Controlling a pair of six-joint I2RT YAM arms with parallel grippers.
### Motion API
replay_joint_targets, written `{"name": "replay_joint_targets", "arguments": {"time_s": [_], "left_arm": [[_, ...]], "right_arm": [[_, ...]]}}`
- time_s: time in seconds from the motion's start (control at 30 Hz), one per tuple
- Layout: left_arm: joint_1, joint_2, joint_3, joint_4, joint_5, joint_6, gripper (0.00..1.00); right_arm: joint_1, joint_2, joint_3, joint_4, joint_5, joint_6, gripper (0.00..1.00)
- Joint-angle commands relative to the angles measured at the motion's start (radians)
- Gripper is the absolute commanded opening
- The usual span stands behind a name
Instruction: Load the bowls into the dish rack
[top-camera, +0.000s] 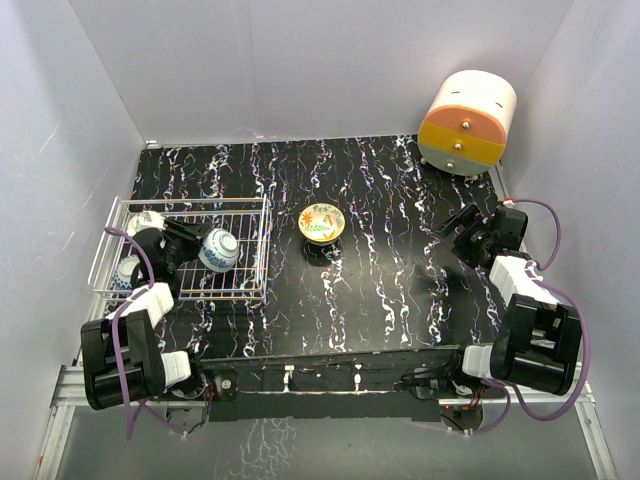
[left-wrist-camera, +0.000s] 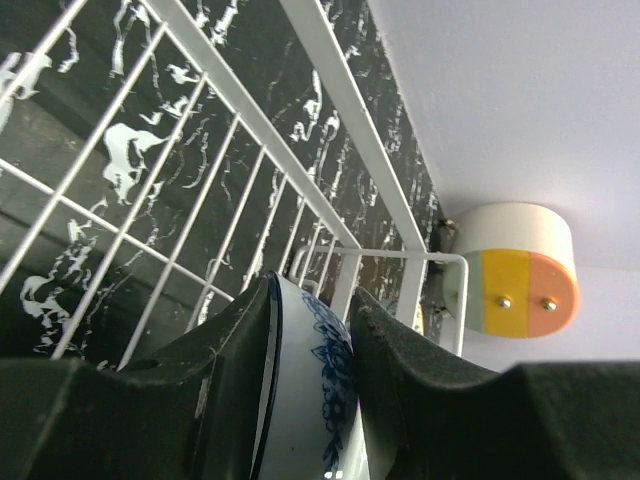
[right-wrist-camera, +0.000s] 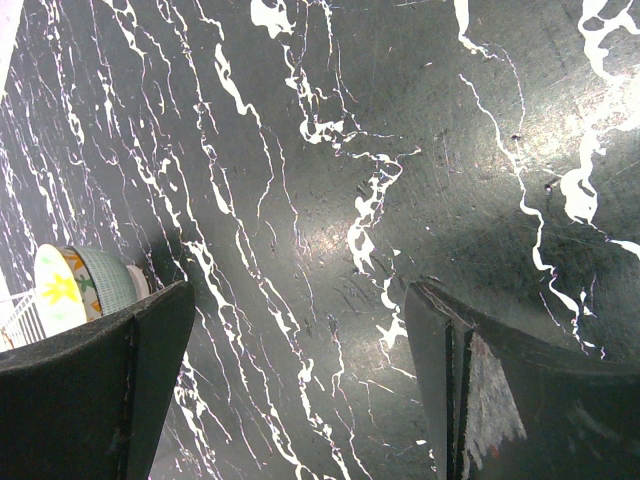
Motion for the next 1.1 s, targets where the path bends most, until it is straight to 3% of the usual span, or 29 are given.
{"name": "replay_joint_targets", "arguments": {"time_s": [0.0, 0.1, 0.17, 0.23, 0.5, 0.67, 0.8, 1.07], "left_arm": [[0.001, -0.013, 0.056, -0.238, -0.046, 0.104, 0.40], [0.001, -0.012, 0.092, -0.309, -0.081, 0.148, 0.53], [0.002, -0.018, 0.122, -0.365, -0.111, 0.179, 0.75], [0.001, -0.025, 0.146, -0.405, -0.140, 0.203, 0.84], [0.001, -0.040, 0.250, -0.592, -0.208, 0.293, 0.92], [0.001, -0.014, 0.400, -0.811, -0.282, 0.406, 0.96], [0.002, -0.025, 0.475, -0.898, -0.310, 0.478, 0.97], [-0.017, -0.104, 0.576, -1.084, -0.182, 0.585, 0.96]], "right_arm": [[-0.003, -0.019, -0.004, 0.064, 0.003, -0.011, 0.88], [-0.003, -0.021, -0.004, 0.063, 0.003, -0.011, 0.88], [-0.002, -0.020, -0.003, 0.062, 0.005, -0.011, 0.88], [-0.002, -0.020, -0.002, 0.062, 0.005, -0.011, 0.88], [0.000, -0.015, -0.001, 0.068, 0.000, -0.010, 0.88], [0.000, -0.014, 0.000, 0.069, -0.004, -0.008, 0.88], [0.000, -0.012, 0.001, 0.072, -0.012, -0.003, 0.88], [0.000, -0.008, -0.007, 0.080, -0.028, 0.002, 0.88]]}}
